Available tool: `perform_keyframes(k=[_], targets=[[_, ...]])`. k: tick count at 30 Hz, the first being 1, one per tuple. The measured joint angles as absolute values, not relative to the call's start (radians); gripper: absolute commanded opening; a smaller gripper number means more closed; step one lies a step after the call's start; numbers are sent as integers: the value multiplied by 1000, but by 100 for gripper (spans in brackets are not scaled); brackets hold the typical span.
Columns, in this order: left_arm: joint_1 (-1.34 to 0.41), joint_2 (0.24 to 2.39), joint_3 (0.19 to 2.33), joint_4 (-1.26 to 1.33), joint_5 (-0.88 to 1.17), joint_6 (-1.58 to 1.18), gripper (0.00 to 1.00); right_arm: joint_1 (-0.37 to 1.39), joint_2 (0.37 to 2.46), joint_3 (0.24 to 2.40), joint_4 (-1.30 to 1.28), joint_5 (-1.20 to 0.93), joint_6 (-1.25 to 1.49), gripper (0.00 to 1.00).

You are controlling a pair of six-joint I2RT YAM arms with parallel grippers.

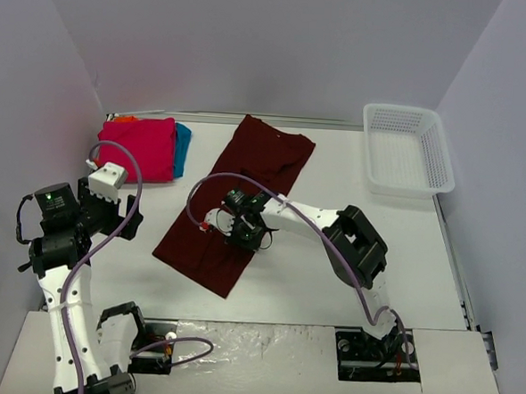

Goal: Fold and stack the t-shirts
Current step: Rotate the tshirt 90 degrees

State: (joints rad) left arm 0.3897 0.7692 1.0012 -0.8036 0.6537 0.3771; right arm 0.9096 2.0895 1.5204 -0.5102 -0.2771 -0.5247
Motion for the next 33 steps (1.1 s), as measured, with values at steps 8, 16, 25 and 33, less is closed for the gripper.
perform_keyframes(k=[8, 16, 25, 33], targets=[[390, 783, 1001, -805, 682, 378, 79, 780, 1972, 1346, -509, -272, -524, 0], [389, 797, 1001, -812, 734, 378, 79, 695, 1909, 1261, -540, -224, -522, 0], [387, 811, 1002, -840, 801, 394, 80, 630, 1896, 1238, -550, -168, -505, 0], [360, 850, 1003, -858, 821, 411, 80, 512, 1896, 1264, -550, -133, -495, 0]])
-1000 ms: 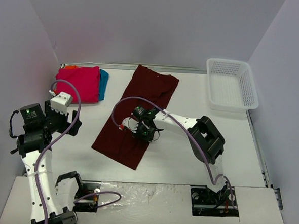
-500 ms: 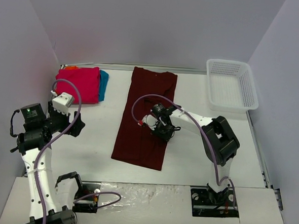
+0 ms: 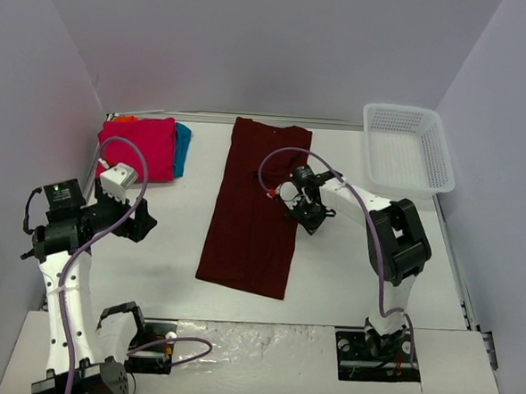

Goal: Fold and stack the t-shirts
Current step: Rotate the tshirt 90 degrees

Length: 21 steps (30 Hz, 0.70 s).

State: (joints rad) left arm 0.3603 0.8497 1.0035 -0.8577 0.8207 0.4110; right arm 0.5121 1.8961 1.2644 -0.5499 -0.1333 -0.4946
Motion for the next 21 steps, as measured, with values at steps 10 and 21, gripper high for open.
perform_keyframes(k=[10, 21], targets=[[353, 841, 1003, -864, 863, 421, 96, 503, 1857, 1315, -580, -148, -485, 26], [354, 881, 991, -865, 888, 424, 94, 113, 1419, 1273, -563, -339, -471, 100]])
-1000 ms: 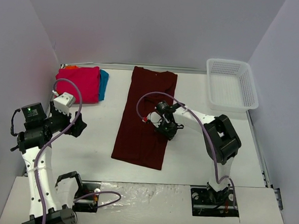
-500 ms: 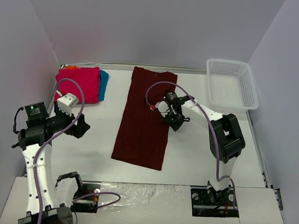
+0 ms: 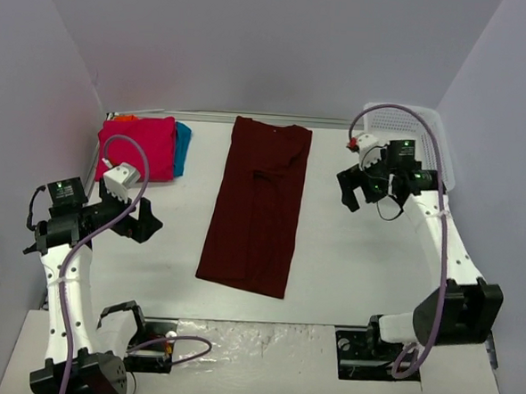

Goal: Fold and stack the t-shirts
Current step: Rotate the tshirt 90 degrees

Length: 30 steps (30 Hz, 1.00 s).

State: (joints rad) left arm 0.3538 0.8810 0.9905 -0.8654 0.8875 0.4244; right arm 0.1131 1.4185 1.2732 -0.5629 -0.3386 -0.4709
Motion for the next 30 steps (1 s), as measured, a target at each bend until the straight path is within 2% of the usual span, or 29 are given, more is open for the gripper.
perform_keyframes(k=[3, 7, 10, 16, 22, 30], targets=[[360, 883, 986, -863, 887, 418, 94, 67, 1261, 1178, -464, -439, -435, 100], [376, 876, 978, -842, 886, 398, 94, 17, 1017, 892, -233, -524, -359, 100], [382, 875, 968, -831, 885, 385, 94, -10, 913, 733, -117, -546, -305, 100], [397, 876, 968, -819, 883, 378, 94, -58, 928, 689, 21, -581, -262, 100], [409, 874, 968, -813, 883, 377, 94, -60, 984, 690, 42, -501, -298, 100], [414, 879, 968, -810, 884, 377, 94, -70, 995, 690, 42, -494, -323, 100]])
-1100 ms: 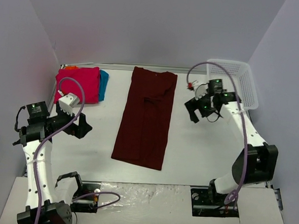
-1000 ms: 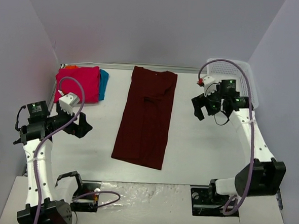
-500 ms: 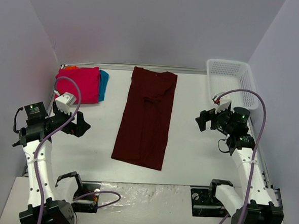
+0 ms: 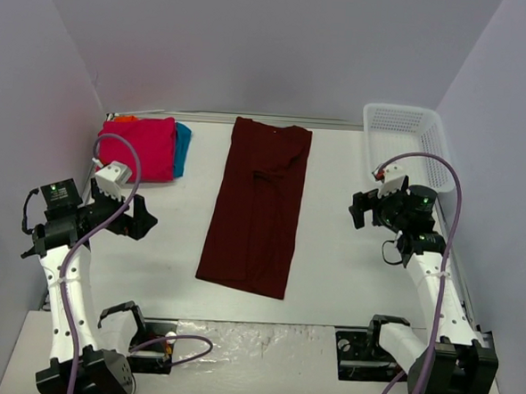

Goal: Fold and stack the t-shirts
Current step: Rotate the tshirt 90 degrees

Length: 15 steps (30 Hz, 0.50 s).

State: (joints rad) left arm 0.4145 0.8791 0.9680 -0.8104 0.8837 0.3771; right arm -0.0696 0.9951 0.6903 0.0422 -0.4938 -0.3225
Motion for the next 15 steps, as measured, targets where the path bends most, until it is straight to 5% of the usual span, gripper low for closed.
perform_keyframes(k=[15], targets=[[423, 863, 968, -811, 888, 377, 94, -105, 1014, 690, 40, -518, -329, 100]])
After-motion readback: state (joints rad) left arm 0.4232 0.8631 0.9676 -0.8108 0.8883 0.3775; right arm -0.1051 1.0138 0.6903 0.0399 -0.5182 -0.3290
